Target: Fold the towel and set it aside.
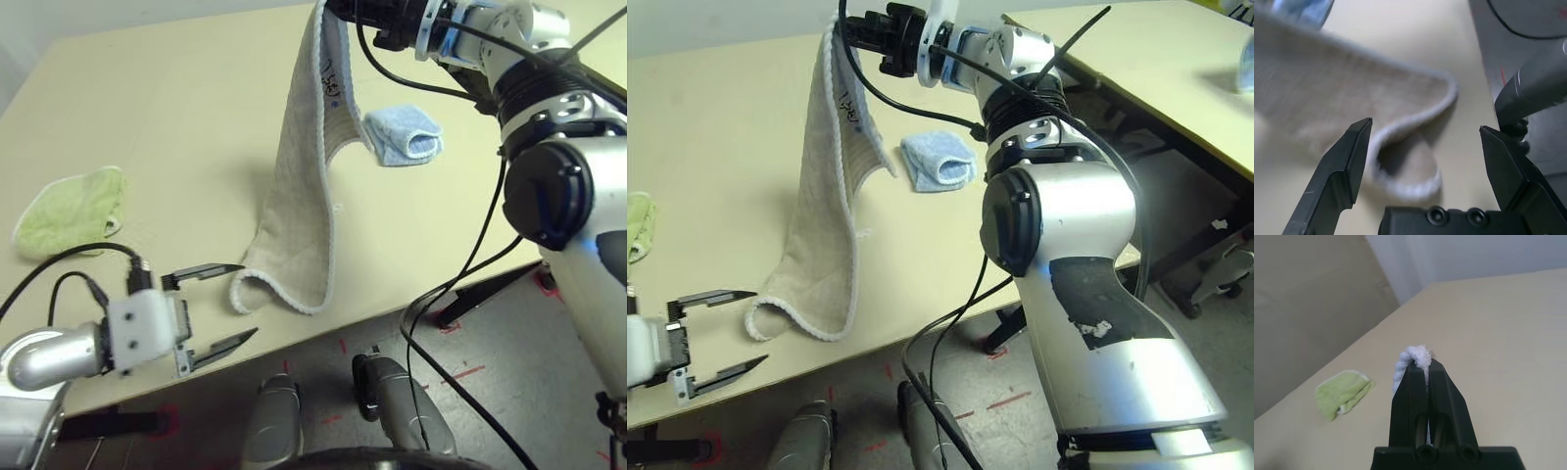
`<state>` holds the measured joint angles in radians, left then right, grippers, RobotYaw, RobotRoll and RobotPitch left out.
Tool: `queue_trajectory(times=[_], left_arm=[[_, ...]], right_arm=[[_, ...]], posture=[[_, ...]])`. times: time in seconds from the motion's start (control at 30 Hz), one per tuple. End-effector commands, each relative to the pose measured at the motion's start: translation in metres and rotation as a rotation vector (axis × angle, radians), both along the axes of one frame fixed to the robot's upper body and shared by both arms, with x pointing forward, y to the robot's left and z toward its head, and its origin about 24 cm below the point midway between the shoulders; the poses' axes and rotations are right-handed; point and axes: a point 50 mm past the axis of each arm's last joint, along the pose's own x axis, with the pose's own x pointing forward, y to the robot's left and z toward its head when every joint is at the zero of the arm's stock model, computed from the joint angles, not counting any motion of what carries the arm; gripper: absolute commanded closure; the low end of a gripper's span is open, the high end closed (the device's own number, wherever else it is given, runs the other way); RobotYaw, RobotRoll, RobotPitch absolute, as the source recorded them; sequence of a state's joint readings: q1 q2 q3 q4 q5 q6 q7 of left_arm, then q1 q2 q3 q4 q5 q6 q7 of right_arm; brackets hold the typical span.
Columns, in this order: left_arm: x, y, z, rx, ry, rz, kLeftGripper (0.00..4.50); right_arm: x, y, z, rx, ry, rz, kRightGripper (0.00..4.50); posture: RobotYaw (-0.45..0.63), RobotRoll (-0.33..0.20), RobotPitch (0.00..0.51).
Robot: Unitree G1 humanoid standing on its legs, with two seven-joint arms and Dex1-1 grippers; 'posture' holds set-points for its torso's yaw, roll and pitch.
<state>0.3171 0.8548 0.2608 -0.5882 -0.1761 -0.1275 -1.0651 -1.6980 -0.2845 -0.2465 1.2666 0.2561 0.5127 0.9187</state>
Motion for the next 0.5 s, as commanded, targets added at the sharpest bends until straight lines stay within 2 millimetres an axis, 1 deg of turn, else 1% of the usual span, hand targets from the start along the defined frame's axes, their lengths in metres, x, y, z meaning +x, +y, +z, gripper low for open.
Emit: queue_trajectory(times=[0.03,0.1,0.23,0.37,0.5], left_arm=[[0.0,-0.011,-0.007,0.11,-0.006,-0.083,0.0],[0.004,-0.013,-0.013,0.179,-0.017,-0.101,0.0],[0.011,-0.015,-0.022,0.259,-0.04,-0.095,0.0],[0.021,-0.016,-0.039,0.386,-0.078,-0.087,0.0],[0.032,-0.016,-0.046,0.411,-0.113,-0.033,0.0]], right_arm=[[0.002,0.0,-0.007,0.006,0.018,-0.011,4.45],[0.003,0.0,-0.008,0.008,0.022,-0.016,4.45],[0.003,0.0,-0.009,0.011,0.026,-0.016,4.45],[0.003,-0.002,-0.009,0.017,0.025,-0.014,4.45],[0.003,-0.002,-0.009,0.018,0.024,-0.012,4.45]], posture=[[-0.04,0.0,0.165],[-0.04,0.0,0.164],[-0.05,0.0,0.162],[-0.05,0.0,0.163],[-0.06,0.0,0.164]])
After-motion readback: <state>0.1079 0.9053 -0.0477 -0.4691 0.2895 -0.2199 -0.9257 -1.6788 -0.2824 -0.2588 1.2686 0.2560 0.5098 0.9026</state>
